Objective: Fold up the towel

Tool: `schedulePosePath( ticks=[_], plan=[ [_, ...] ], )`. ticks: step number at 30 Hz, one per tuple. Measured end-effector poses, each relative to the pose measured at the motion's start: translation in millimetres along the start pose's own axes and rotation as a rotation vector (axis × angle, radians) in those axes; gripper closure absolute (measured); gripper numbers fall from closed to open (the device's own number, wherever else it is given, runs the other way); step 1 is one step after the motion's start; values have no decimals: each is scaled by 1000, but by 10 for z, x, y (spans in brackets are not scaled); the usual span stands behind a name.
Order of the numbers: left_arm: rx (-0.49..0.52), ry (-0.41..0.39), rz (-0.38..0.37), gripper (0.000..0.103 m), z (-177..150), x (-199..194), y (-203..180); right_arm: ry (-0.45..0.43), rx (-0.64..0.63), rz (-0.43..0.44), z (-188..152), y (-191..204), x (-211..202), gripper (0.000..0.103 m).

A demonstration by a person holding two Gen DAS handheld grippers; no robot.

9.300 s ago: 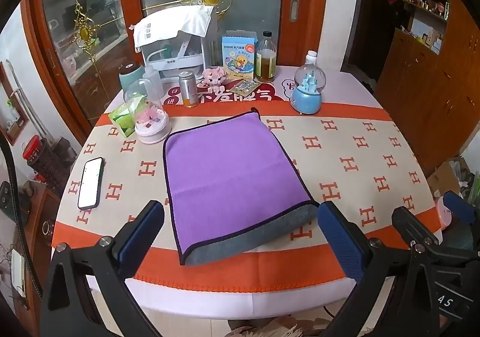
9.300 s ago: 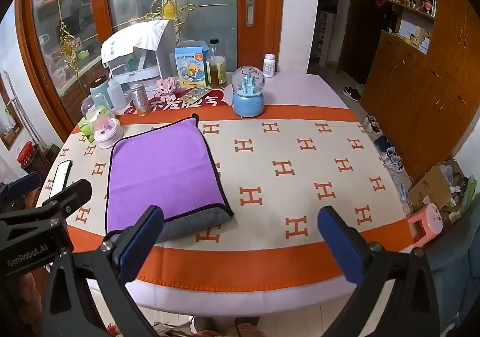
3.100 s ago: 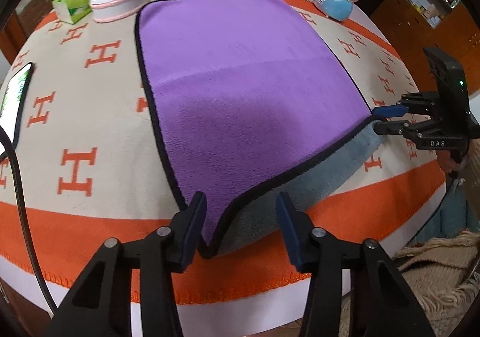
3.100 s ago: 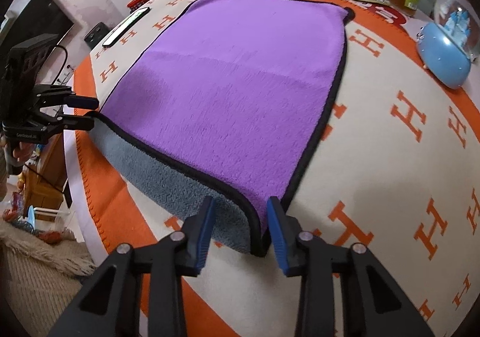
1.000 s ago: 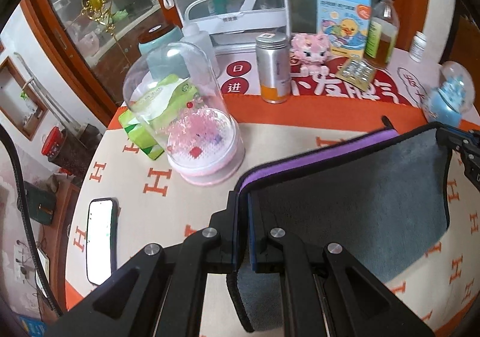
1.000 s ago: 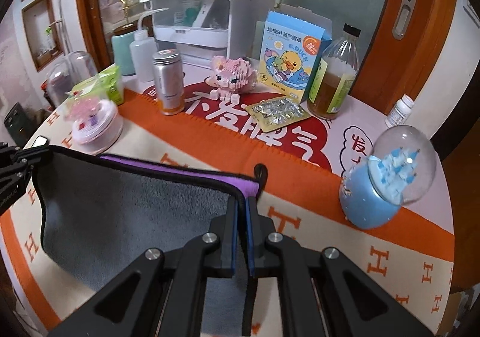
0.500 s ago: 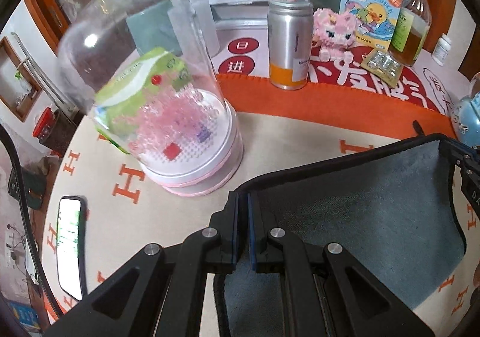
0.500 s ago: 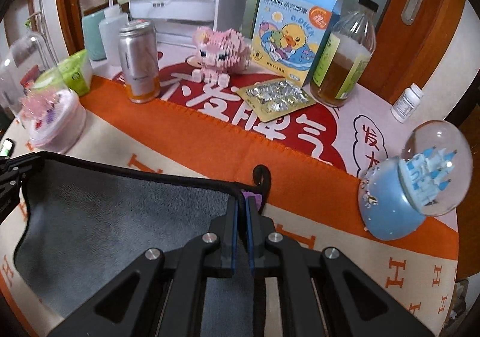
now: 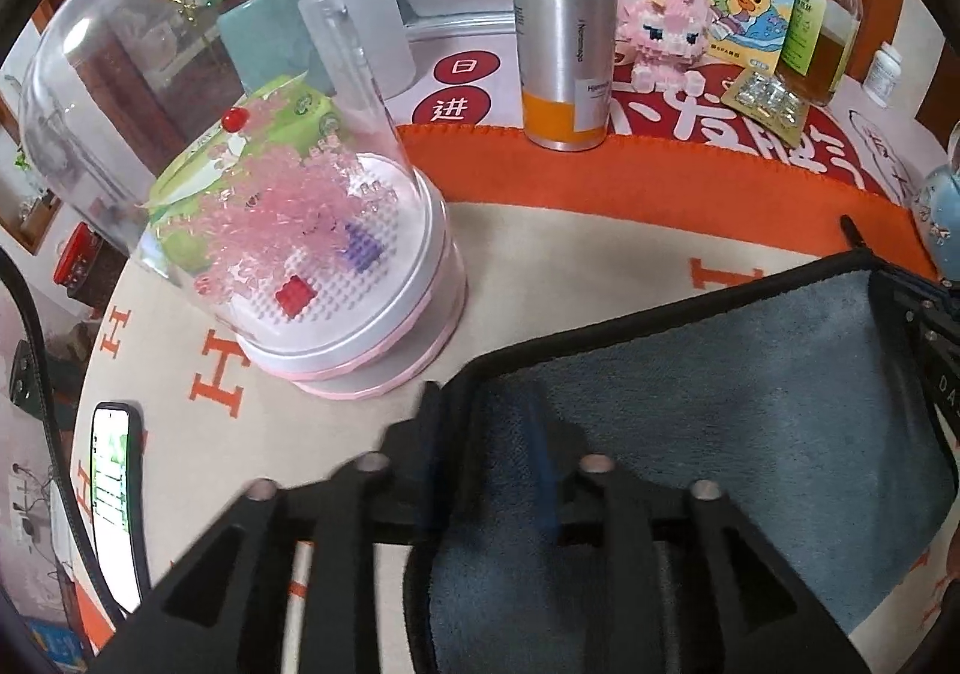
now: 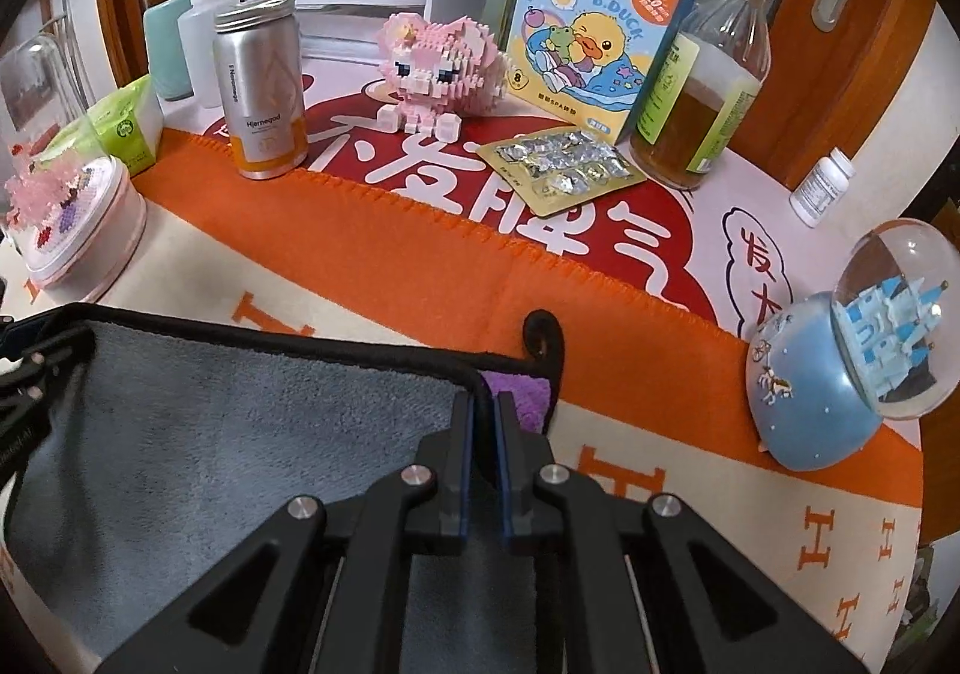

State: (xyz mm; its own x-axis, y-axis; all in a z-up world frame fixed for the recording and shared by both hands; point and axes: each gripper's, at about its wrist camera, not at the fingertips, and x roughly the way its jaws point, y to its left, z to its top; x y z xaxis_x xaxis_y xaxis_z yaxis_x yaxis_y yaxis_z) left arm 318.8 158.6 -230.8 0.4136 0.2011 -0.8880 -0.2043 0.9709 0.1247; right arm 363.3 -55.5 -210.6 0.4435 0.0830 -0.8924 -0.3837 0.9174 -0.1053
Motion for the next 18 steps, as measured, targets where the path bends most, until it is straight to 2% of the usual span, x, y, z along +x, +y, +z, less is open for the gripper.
schedulePosePath(
  ticks=[7,13,18],
  plan=[
    [28,-28,-7,42,-23,-138,-31,-8,22,-15,-26,13,-117,83],
    [29,-62,-12,26,-59,-356,-62,-27,47,-28,-66,-24,-293,74],
    [8,-87,-21,18,-117,-581,-93,-46,65,-27,-128,-81,-476,64]
  ],
)
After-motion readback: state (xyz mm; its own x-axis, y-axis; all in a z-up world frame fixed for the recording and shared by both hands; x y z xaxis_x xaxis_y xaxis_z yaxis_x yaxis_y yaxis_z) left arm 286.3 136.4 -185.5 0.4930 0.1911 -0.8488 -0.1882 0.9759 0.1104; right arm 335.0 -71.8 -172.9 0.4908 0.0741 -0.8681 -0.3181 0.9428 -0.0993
